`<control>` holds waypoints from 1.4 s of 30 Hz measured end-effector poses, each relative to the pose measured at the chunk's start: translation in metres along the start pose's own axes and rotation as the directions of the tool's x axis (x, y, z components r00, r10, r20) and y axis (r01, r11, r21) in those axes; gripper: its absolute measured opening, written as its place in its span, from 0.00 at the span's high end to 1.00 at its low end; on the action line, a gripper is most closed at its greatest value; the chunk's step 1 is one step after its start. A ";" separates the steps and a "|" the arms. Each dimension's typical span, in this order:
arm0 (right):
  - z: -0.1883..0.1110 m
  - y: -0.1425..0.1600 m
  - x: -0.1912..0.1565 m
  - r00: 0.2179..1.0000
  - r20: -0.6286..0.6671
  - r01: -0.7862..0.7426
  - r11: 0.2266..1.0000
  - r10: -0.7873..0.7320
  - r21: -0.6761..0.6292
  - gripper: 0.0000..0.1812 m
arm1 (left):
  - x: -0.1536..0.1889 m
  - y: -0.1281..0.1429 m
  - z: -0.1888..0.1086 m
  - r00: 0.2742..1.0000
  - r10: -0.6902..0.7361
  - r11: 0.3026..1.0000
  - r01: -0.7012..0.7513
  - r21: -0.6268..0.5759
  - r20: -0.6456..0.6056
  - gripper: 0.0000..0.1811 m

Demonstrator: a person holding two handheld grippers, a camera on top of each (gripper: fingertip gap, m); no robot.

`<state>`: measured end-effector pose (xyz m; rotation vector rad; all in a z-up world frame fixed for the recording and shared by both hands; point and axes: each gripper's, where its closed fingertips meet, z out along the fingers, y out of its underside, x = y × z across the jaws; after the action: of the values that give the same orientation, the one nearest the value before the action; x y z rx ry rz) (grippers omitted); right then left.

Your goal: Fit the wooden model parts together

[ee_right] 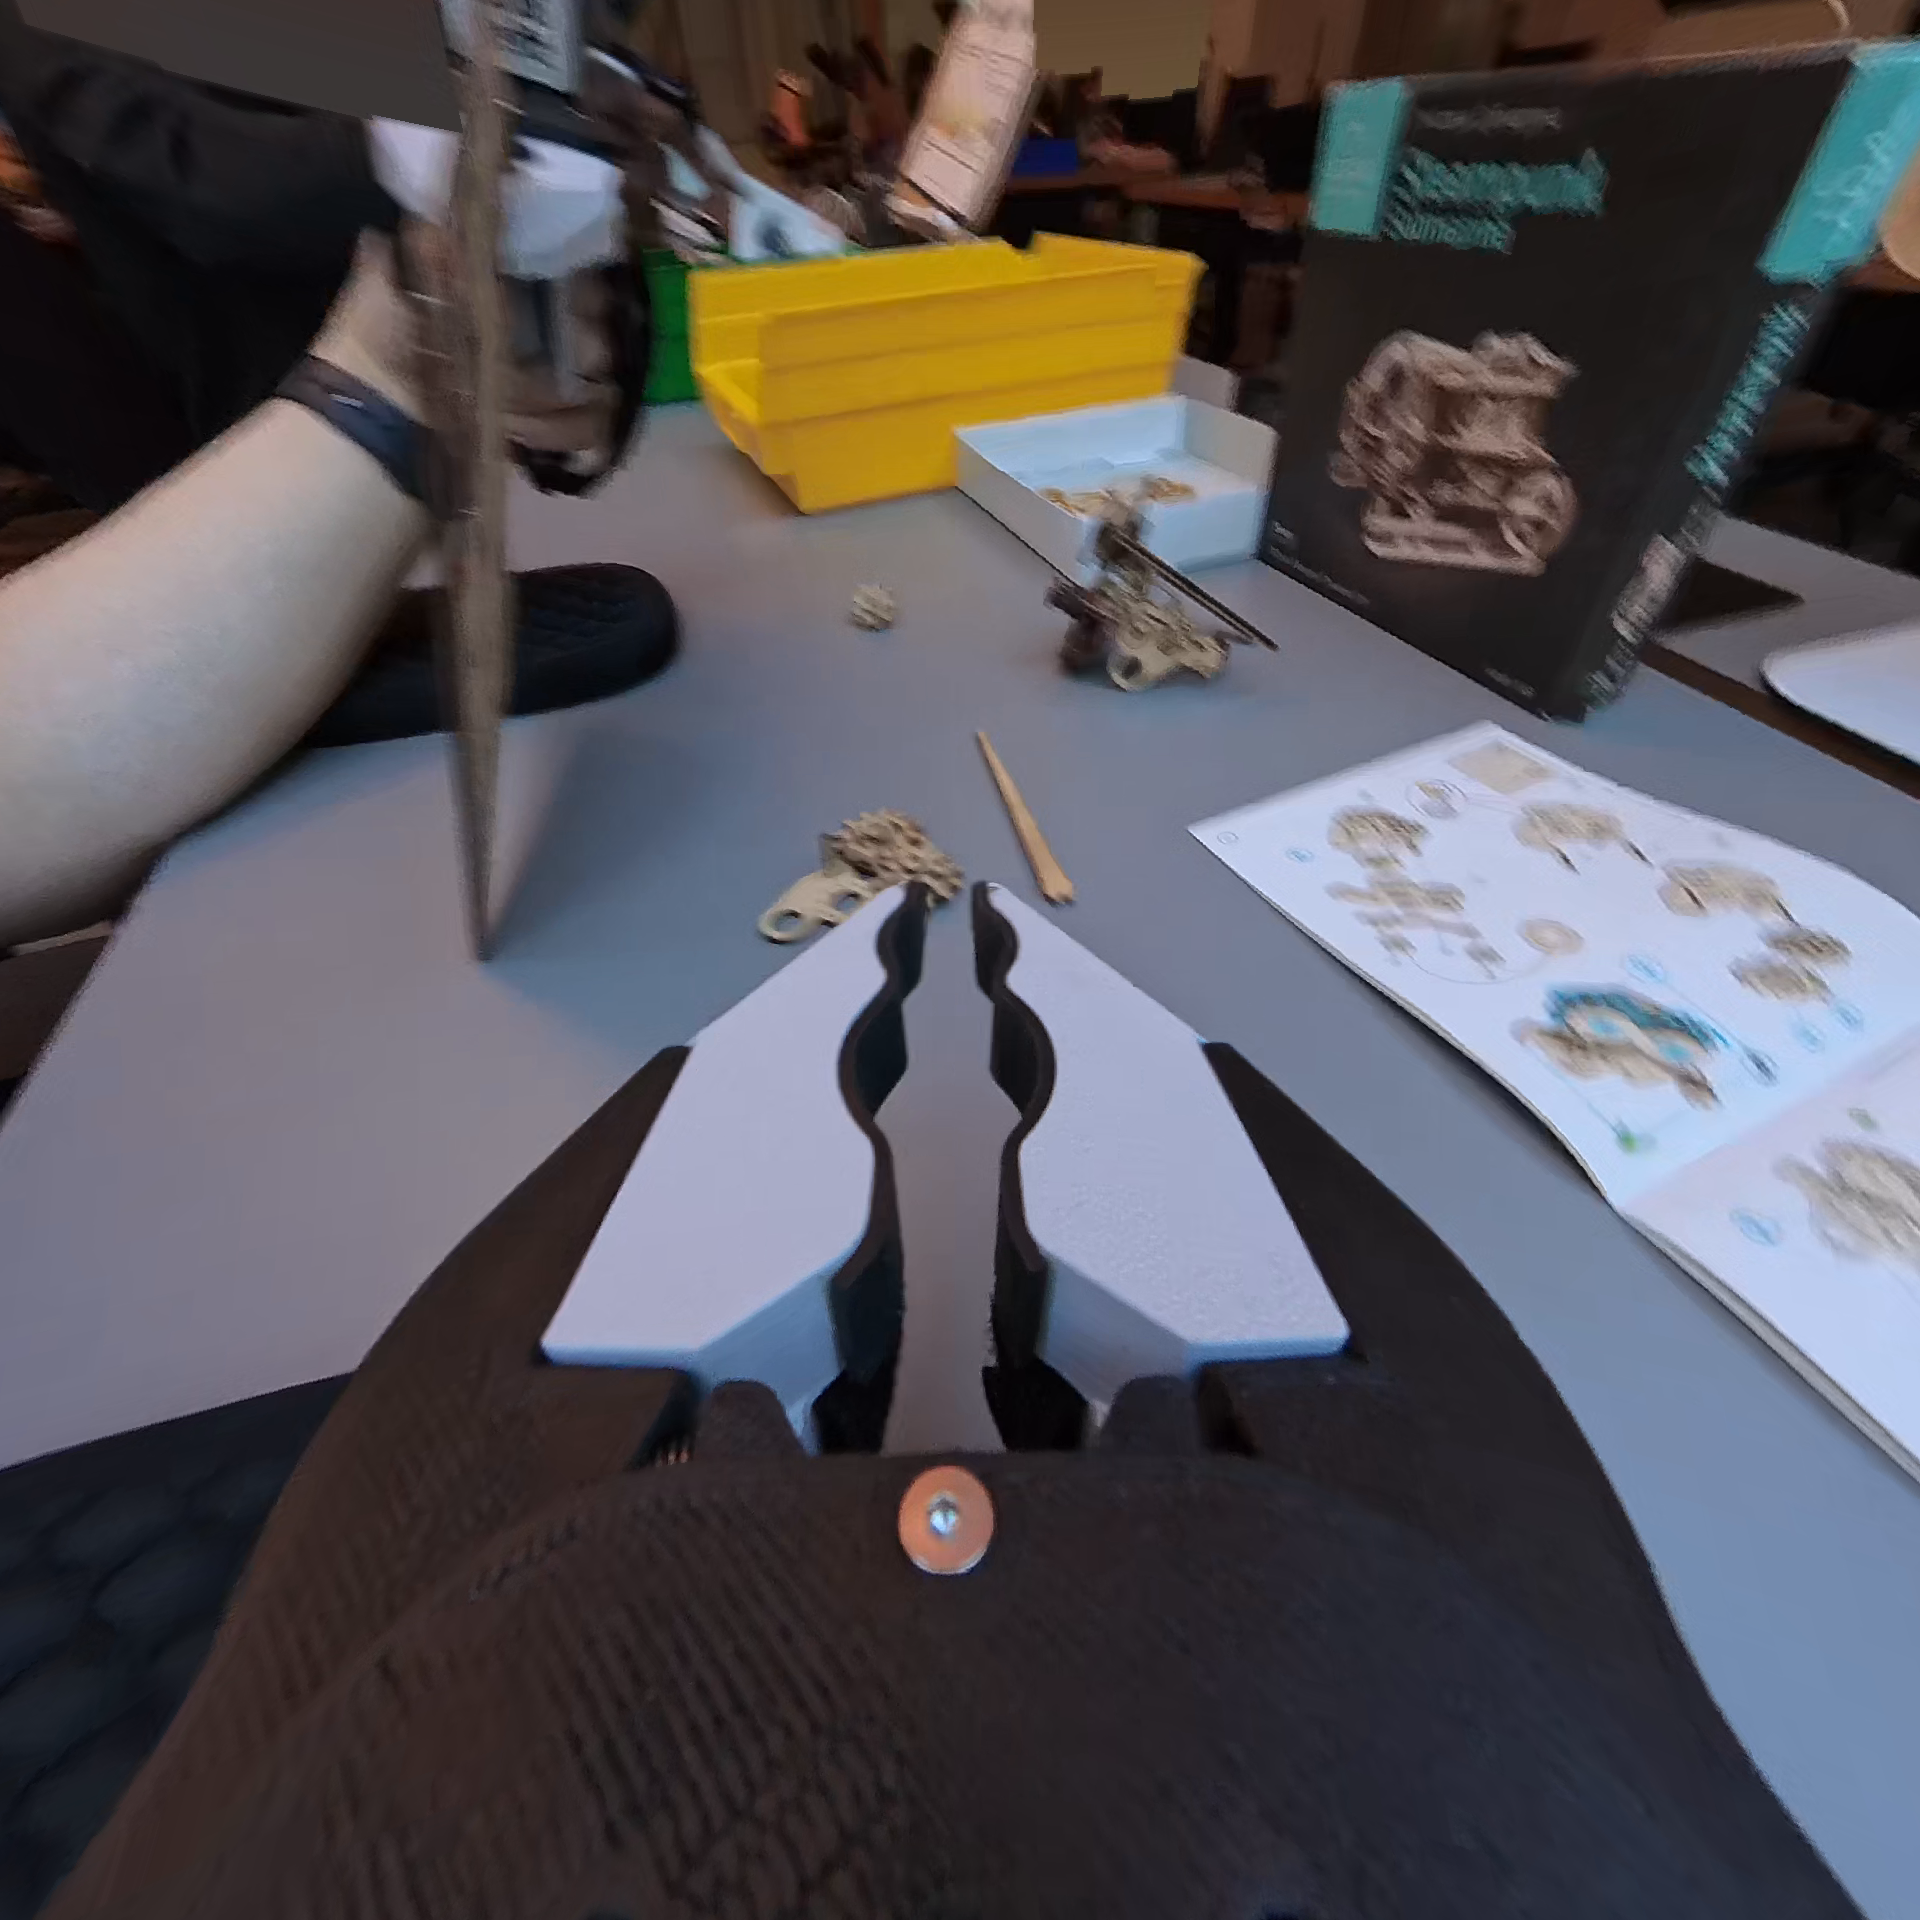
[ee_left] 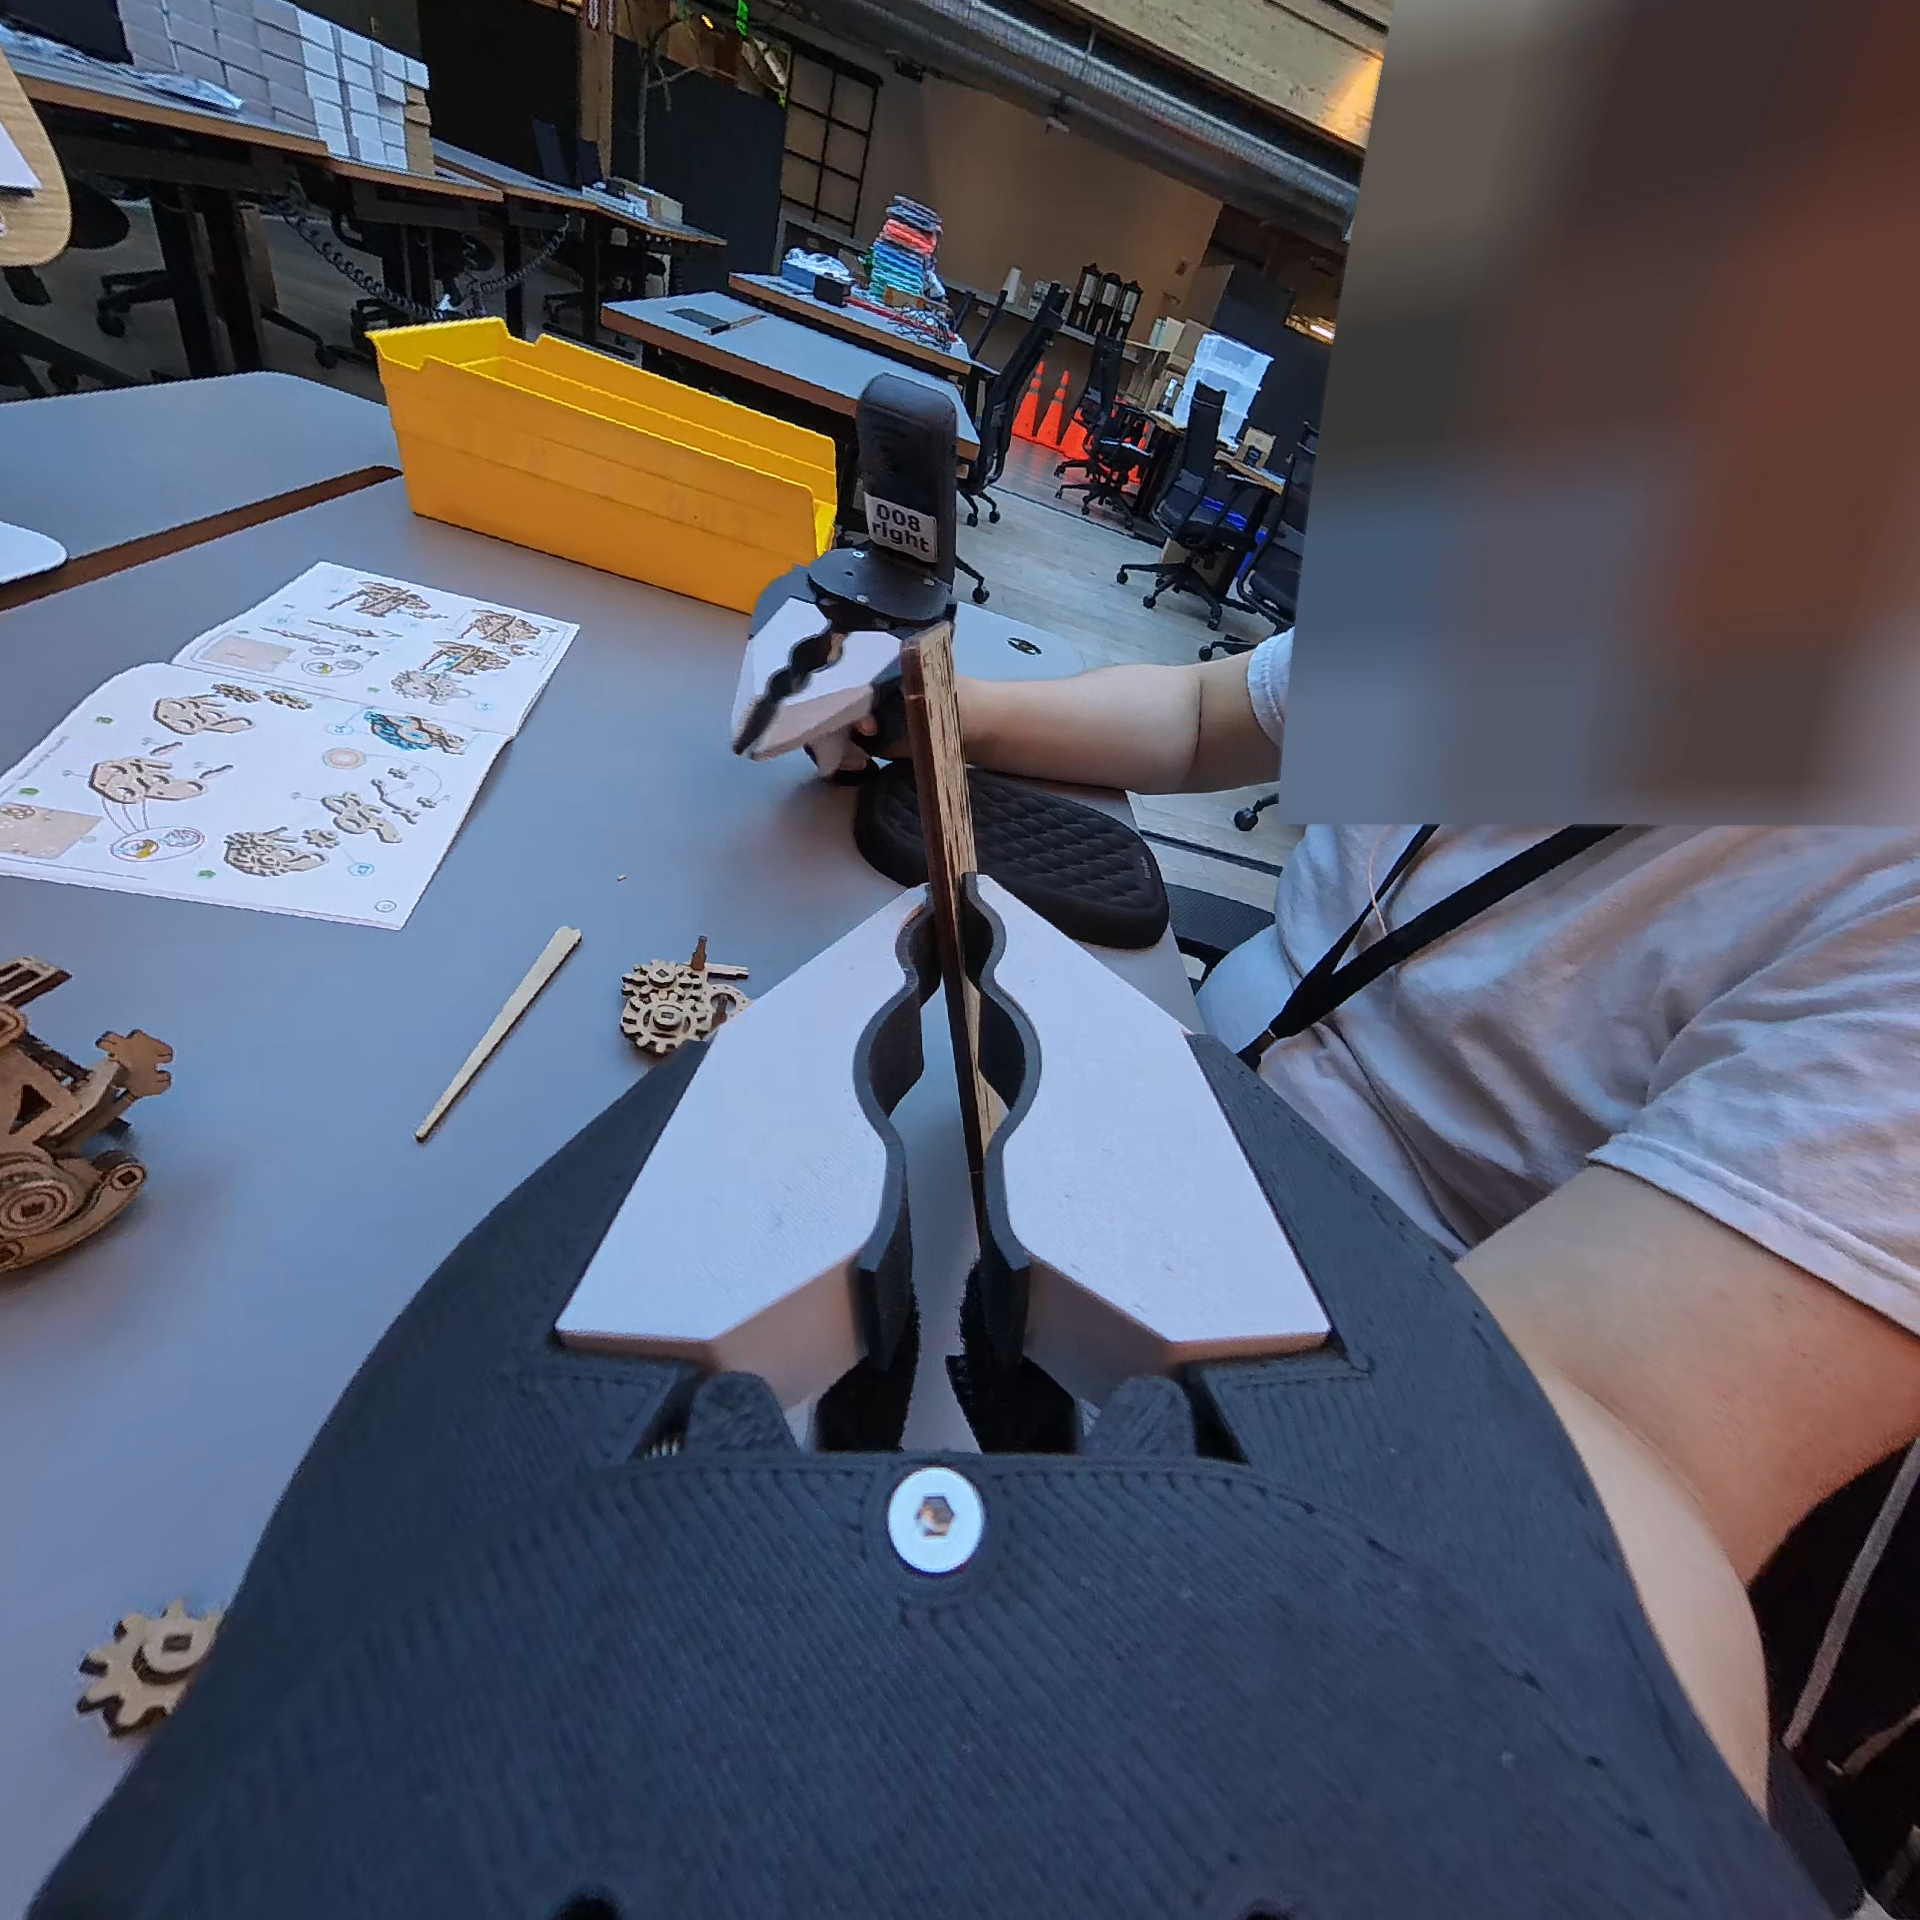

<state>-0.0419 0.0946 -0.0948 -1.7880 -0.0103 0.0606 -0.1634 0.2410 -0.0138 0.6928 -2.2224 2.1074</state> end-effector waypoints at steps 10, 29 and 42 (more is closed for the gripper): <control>0.016 -0.036 -0.088 0.950 0.293 -0.128 0.990 0.107 0.053 0.69 | -0.008 -0.006 0.029 1.000 0.020 0.999 -0.020 -0.046 0.005 1.00; 0.012 -0.028 -0.075 0.866 0.356 -0.369 0.929 0.351 -0.016 1.00 | -0.010 0.012 0.045 0.998 -0.058 0.990 0.053 -0.129 -0.032 0.92; 0.009 -0.025 -0.070 0.858 0.358 -0.374 0.926 0.367 -0.054 0.99 | -0.019 0.013 0.048 0.996 -0.090 0.986 0.088 -0.140 -0.010 1.00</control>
<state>-0.1115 0.1063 -0.0704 -1.7167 0.0709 0.6694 -0.1365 0.2009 -0.0370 0.7481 -2.2575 1.8895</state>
